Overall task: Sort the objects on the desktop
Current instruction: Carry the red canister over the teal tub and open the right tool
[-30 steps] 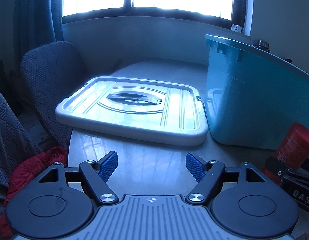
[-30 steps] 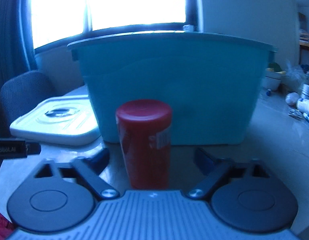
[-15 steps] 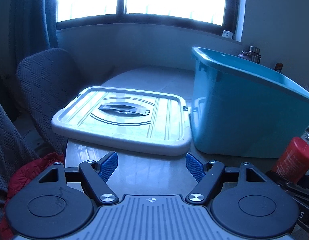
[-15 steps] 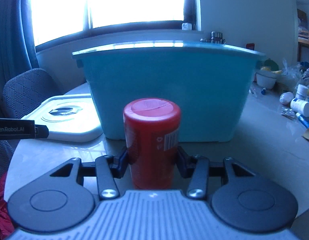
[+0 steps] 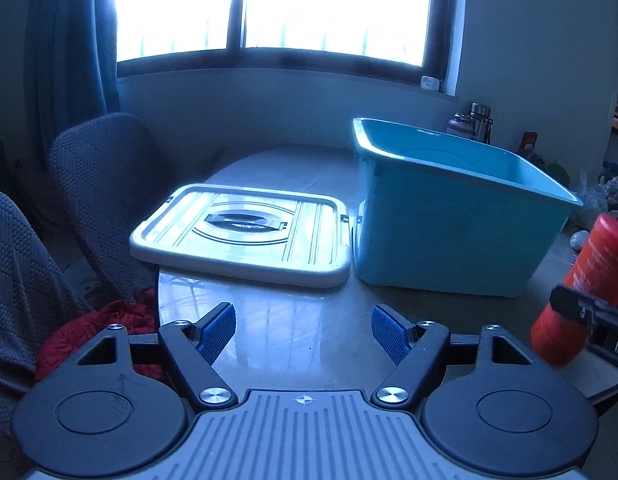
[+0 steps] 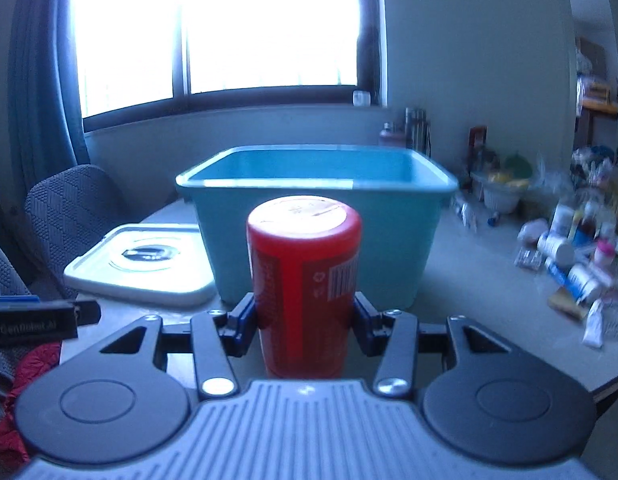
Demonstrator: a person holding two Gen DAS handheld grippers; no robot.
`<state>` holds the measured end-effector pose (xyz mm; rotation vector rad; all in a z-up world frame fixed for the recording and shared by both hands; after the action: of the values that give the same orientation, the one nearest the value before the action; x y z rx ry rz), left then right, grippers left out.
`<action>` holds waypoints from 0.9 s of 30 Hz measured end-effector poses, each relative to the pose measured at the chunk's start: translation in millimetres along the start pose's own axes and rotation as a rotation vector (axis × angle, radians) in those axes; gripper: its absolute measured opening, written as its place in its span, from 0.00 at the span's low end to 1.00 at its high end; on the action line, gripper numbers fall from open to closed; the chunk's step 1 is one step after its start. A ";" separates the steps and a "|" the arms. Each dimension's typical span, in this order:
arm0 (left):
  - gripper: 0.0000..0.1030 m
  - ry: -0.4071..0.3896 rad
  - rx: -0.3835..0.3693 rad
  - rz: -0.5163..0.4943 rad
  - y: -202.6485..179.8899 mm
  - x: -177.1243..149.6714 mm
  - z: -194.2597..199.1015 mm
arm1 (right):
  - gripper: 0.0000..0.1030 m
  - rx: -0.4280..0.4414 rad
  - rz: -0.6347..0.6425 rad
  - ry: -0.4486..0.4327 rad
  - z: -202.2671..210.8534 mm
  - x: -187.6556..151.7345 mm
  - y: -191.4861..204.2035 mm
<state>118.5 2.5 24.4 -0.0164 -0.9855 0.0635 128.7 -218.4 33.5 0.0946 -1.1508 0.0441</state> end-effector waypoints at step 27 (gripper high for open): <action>0.75 -0.069 -0.019 0.012 2.2 182.4 -68.8 | 0.48 0.005 0.022 -0.114 -115.1 176.5 11.7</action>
<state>276.2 16.9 138.2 -0.0379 -1.0550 0.0659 304.3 -198.0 148.8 0.0905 -1.2653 0.0616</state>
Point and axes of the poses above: each gripper's, at about its wrist camera, not at the fingertips, and z roughly against the way its jaws point, y to its left, x to its top, the point moved 8 cm from there along -z, roughly the way its jaws point, and after that the axes turned 2 degrees about y, right-handed, at the moved point
